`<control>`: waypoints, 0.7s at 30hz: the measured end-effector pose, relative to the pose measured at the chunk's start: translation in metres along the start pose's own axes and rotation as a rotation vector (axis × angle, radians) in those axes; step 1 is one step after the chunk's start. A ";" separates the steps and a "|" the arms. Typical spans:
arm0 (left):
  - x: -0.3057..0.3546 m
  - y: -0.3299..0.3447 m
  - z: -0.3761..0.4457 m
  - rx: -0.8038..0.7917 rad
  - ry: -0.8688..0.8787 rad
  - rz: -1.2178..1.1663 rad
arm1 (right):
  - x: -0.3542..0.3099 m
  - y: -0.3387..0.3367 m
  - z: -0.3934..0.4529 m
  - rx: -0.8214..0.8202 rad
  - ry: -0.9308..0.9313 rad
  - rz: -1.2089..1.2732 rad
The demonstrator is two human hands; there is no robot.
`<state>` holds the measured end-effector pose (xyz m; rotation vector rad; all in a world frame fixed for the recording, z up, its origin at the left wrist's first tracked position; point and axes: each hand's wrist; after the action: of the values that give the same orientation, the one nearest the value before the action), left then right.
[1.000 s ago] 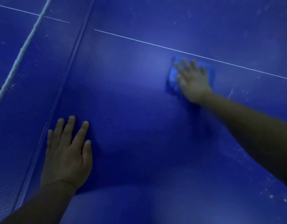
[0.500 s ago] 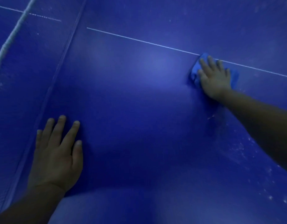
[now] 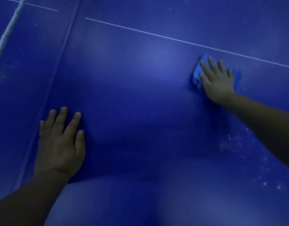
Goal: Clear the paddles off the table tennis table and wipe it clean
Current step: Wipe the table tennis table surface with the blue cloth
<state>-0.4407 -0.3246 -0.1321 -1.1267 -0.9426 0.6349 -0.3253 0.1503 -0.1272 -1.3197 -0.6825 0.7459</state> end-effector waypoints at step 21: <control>0.000 -0.001 -0.002 -0.037 0.026 0.004 | -0.029 -0.022 -0.199 -0.013 0.180 0.031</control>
<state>-0.4391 -0.3260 -0.1313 -1.1673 -0.9332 0.6073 -0.1817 0.0077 -0.1313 -1.3936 -0.5248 0.6392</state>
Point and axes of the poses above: each hand's wrist, its own z-axis towards the middle knuckle, its own y-axis out of the palm, x = y × z, and after that the axes turned 12 degrees about x, right-handed
